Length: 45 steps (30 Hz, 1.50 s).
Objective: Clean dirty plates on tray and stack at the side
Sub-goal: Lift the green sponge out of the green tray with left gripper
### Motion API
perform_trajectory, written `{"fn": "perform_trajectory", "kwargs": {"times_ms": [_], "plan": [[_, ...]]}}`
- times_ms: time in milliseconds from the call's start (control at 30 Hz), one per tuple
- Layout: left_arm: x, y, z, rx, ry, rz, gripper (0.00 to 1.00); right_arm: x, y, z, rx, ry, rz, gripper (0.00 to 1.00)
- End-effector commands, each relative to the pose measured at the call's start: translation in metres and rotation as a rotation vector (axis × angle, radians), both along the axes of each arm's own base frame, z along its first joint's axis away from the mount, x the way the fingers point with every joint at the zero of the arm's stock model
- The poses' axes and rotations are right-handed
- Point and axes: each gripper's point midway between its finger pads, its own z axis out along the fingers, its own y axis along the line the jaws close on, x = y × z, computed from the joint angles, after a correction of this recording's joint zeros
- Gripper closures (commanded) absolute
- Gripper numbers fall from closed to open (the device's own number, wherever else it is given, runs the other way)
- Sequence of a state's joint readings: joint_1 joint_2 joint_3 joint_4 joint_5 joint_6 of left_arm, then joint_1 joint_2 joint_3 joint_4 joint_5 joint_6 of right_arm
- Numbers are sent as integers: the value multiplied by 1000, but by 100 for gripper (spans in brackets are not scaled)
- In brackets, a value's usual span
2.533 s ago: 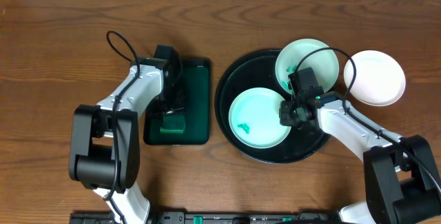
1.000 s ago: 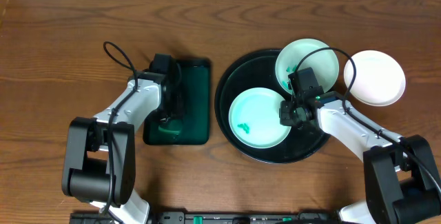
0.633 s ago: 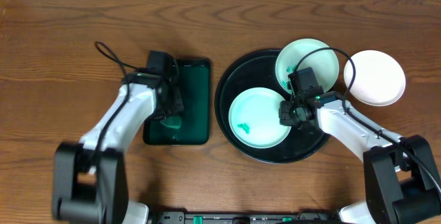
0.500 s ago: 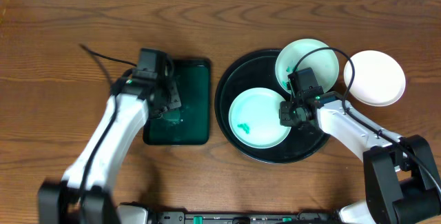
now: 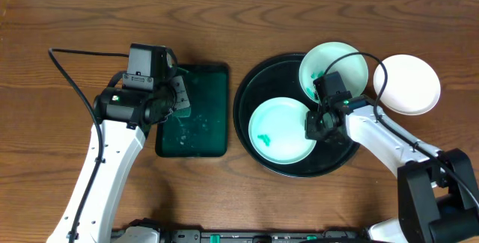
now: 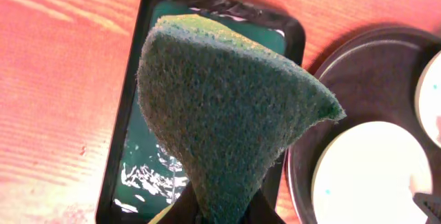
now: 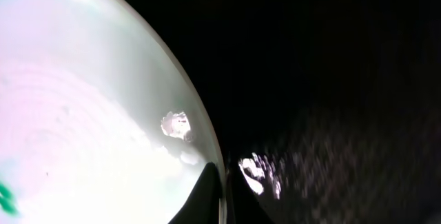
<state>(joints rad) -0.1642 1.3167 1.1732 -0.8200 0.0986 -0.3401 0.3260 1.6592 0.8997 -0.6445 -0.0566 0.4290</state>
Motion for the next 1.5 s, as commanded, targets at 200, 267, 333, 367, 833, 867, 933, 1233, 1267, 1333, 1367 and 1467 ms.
{"fn": "perform_trajectory", "kwargs": {"times_ms": [200, 267, 333, 367, 833, 867, 933, 1233, 1267, 1333, 1367, 1467], "plan": [[4, -12, -6, 9, 27, -37, 93, 20, -11, 20, -69, -115, 24, 48], [4, -15, -8, 11, 33, -47, 93, 30, -10, 22, -83, -166, 71, 50], [4, -16, -10, 16, 36, -52, 93, 36, -7, 21, -70, -196, 94, 55], [4, -16, -10, 18, 36, -51, 93, 37, -4, 20, -55, -202, 96, 60], [7, -13, -22, 44, 68, -41, 93, 32, -1, 5, -33, -205, 106, 99], [8, -13, -24, 45, 75, -41, 93, 32, -1, 5, -36, -205, 105, 99], [8, -13, -30, 49, 92, -42, 93, 33, -7, 6, -65, -212, 94, 99], [30, -18, -25, 34, 13, -40, 93, 24, -40, 27, -150, -217, -108, 99], [31, -18, -25, 34, 10, -40, 93, 24, -36, 30, -123, -221, -102, 99], [31, -18, -25, 34, 11, -40, 93, 21, -28, 33, -78, -212, -91, 99], [31, -18, -25, 34, 12, -40, 93, 19, -25, 32, -62, -201, -86, 99], [31, -18, -25, 34, 10, -40, 93, 11, -21, 27, -35, -158, -92, 99]]}}
